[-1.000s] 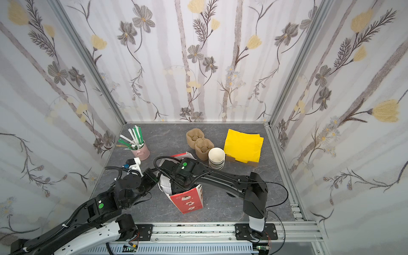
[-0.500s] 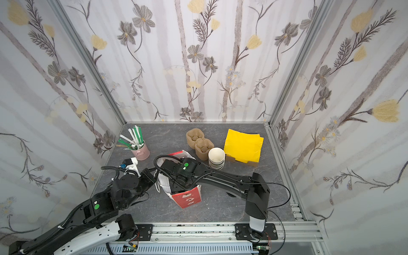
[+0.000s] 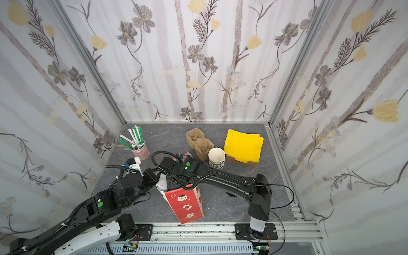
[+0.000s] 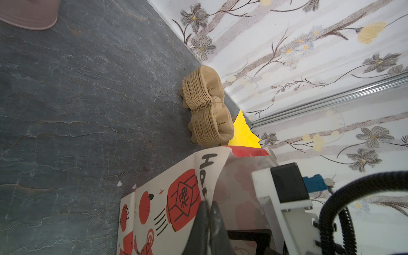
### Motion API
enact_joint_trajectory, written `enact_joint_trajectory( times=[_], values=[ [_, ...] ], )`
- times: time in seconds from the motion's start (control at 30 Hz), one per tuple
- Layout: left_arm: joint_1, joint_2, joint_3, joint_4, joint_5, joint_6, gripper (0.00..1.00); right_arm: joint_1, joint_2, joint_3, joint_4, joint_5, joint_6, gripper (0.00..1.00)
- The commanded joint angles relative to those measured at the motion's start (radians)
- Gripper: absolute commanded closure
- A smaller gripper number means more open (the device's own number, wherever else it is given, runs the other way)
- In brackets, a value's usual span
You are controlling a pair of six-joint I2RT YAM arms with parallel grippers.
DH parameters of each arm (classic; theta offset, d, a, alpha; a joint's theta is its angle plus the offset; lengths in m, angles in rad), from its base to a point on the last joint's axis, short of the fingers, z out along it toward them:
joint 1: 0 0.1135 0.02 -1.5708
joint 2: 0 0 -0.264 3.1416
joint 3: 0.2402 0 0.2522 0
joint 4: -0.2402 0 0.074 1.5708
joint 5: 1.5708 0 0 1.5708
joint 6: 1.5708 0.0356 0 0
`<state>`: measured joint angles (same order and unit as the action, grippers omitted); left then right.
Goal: Pack a coffee takeout order
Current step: Place the coffee cup in the cup tray.
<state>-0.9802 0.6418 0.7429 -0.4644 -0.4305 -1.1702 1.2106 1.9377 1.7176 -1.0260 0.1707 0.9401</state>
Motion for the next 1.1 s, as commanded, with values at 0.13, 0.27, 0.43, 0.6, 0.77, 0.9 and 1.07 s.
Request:
enact_joint_trajectory(
  times=[0.13, 0.27, 0.43, 0.6, 0.77, 0.9, 1.07],
  values=[
    [0.001, 0.004, 0.013, -0.002, 0.003, 0.023, 1.0, 0.007, 0.009, 0.066, 0.052, 0.072, -0.046, 0.19],
    [-0.001, 0.002, 0.015, -0.002, -0.004, 0.025, 1.0, 0.008, -0.011, 0.064, 0.068, 0.092, -0.051, 0.19],
    [0.0, 0.004, 0.017, 0.0, -0.004, 0.025, 1.0, 0.01, -0.055, 0.03, 0.151, 0.087, -0.066, 0.23],
    [0.0, 0.004, 0.027, 0.001, -0.008, 0.031, 1.0, 0.013, -0.069, -0.022, 0.199, 0.056, -0.069, 0.28],
    [0.0, 0.01, 0.046, 0.001, -0.004, 0.038, 1.0, 0.026, -0.074, -0.033, 0.246, 0.045, -0.09, 0.34],
    [-0.001, 0.011, 0.045, 0.0, -0.004, 0.041, 1.0, 0.033, -0.082, -0.009, 0.262, 0.057, -0.101, 0.37],
    [0.0, 0.003, 0.022, 0.0, -0.002, 0.028, 1.0, 0.035, -0.115, 0.037, 0.247, 0.105, -0.104, 0.36]
  ],
)
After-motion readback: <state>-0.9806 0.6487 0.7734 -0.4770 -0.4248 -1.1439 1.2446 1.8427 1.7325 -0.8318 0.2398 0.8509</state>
